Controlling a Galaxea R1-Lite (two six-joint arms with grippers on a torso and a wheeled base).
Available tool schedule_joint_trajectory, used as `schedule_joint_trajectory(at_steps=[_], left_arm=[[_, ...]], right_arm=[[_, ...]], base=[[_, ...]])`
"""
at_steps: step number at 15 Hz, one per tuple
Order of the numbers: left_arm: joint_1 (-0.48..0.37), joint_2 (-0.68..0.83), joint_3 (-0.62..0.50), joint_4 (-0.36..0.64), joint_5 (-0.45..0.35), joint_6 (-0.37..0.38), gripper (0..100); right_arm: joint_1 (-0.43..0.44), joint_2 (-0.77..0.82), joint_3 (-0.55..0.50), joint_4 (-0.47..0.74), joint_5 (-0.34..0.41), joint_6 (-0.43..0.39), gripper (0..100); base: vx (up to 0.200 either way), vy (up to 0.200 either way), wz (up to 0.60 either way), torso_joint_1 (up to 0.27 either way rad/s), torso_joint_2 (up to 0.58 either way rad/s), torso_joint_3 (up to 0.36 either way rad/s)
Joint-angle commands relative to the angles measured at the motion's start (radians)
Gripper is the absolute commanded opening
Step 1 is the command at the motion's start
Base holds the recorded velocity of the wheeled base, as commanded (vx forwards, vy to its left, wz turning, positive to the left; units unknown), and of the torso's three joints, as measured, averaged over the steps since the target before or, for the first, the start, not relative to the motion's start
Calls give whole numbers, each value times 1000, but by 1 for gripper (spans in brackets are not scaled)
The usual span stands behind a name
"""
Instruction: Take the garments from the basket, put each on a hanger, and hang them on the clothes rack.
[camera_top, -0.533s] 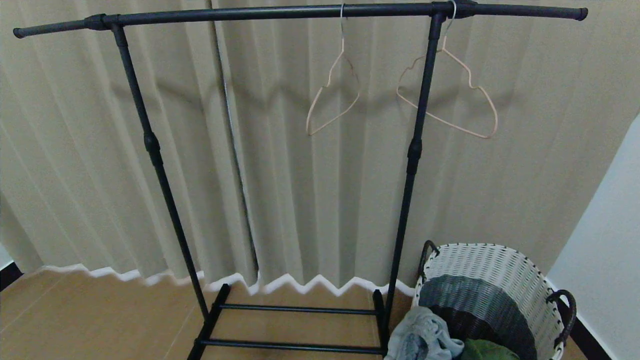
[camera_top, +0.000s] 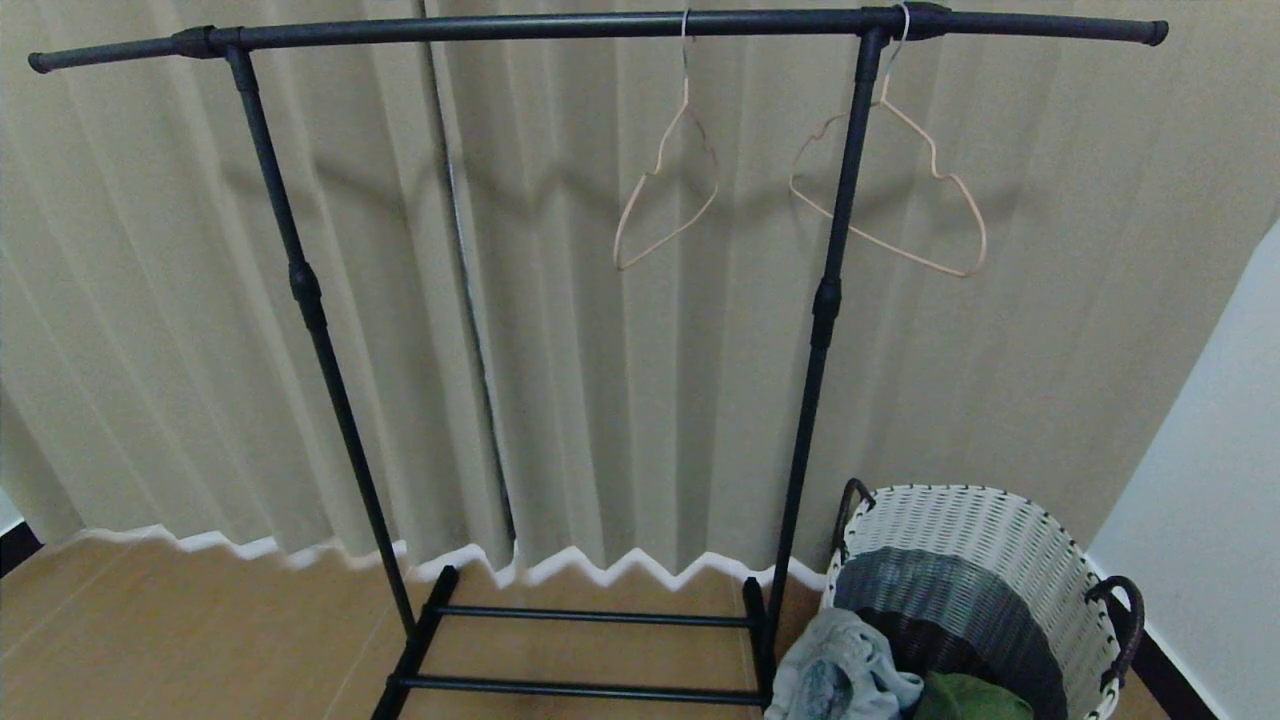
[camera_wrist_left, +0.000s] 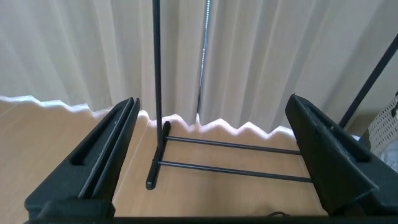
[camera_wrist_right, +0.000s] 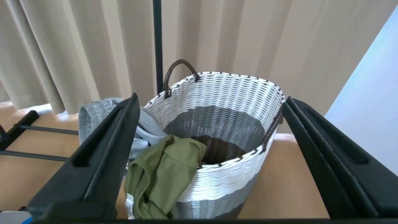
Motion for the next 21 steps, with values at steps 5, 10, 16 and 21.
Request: schedule_joint_trajectory(at_steps=[5, 10, 16, 21], left_arm=[[0, 1, 0, 0, 1, -2, 100], [2, 1, 0, 0, 1, 1, 100], [0, 0, 0, 2, -9, 21, 100], [0, 0, 0, 0, -9, 21, 100]], right_arm=[[0, 0, 0, 0, 1, 0, 100], [0, 0, 0, 0, -1, -5, 100], [37, 154, 0, 3, 45, -155, 100], [51, 309, -12, -5, 39, -161, 100]], base=[[-200, 0, 0, 0, 4, 0], [-40, 0, 0, 0, 0, 0], [0, 0, 0, 0, 0, 0], [0, 0, 0, 0, 0, 0]])
